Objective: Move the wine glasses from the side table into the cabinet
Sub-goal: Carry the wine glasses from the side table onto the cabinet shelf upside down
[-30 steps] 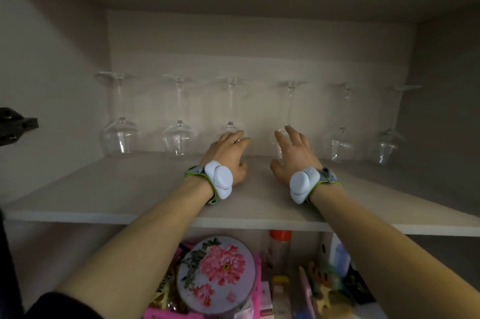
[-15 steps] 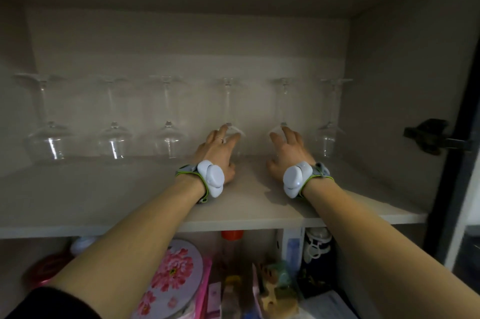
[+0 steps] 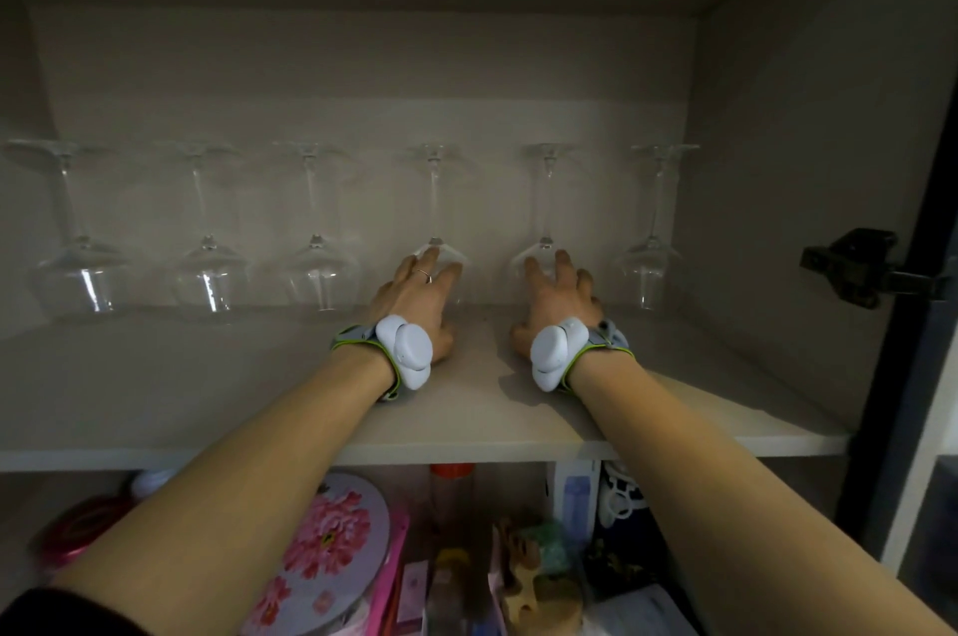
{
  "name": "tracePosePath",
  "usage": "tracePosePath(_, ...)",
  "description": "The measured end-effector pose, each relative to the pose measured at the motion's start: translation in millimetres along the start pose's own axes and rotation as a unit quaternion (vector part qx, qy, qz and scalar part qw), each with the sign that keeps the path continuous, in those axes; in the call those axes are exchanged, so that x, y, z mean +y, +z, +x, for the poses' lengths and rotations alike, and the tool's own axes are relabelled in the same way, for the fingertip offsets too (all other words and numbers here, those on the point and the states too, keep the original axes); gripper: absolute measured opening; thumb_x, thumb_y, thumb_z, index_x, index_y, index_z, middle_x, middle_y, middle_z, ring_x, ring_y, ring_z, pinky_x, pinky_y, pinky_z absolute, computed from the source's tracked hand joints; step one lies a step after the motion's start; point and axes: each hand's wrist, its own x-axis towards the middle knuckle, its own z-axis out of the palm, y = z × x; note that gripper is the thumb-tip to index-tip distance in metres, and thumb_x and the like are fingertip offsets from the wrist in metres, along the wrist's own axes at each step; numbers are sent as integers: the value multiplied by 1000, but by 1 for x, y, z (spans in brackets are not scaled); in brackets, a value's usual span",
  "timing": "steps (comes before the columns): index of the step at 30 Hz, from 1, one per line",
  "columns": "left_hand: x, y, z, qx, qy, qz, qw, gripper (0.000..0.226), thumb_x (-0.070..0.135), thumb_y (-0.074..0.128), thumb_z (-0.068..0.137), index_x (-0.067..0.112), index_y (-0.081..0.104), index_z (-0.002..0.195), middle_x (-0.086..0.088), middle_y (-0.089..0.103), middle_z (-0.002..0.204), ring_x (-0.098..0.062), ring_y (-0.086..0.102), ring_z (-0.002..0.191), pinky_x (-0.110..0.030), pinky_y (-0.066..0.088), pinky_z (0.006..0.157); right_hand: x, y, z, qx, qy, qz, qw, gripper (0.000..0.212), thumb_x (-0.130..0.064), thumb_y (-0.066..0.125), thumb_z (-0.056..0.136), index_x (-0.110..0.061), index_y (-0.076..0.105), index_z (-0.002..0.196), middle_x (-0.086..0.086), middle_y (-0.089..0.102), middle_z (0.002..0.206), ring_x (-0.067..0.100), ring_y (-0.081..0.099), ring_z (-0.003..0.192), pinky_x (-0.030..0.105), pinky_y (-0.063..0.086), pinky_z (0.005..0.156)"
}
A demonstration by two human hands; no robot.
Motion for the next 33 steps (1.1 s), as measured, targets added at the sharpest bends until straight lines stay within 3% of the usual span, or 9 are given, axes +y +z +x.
tracePosePath(9, -7, 5, 1, 7, -11, -38, 999, 79, 16, 58, 77, 25, 26, 148, -1, 5, 162, -31, 10, 147, -46, 39, 108, -7, 11, 3, 12, 14, -41, 999, 75, -27, 54, 91, -30, 12, 152, 6, -4, 162, 41, 9, 144, 48, 35, 107)
tracePosePath(21, 3, 1, -4, -34, -3, 36, 999, 87, 23, 59, 80, 31, 10, 152, 1, -6, 163, -32, 3, 146, -43, 30, 109, -11, 16, 5, 39, 2, -40, 998, 72, -27, 55, 90, -29, 16, 151, 9, -1, 160, 41, 18, 138, 46, 41, 100)
tracePosePath(33, 6, -3, -8, -34, -11, 44, 998, 88, 20, 59, 82, 28, 7, 153, 0, -9, 162, -31, 3, 147, -46, 31, 109, -7, 3, -2, -20, -13, 37, 999, 84, -26, 59, 84, -26, 10, 153, 7, -10, 160, 42, 5, 144, 47, 33, 108)
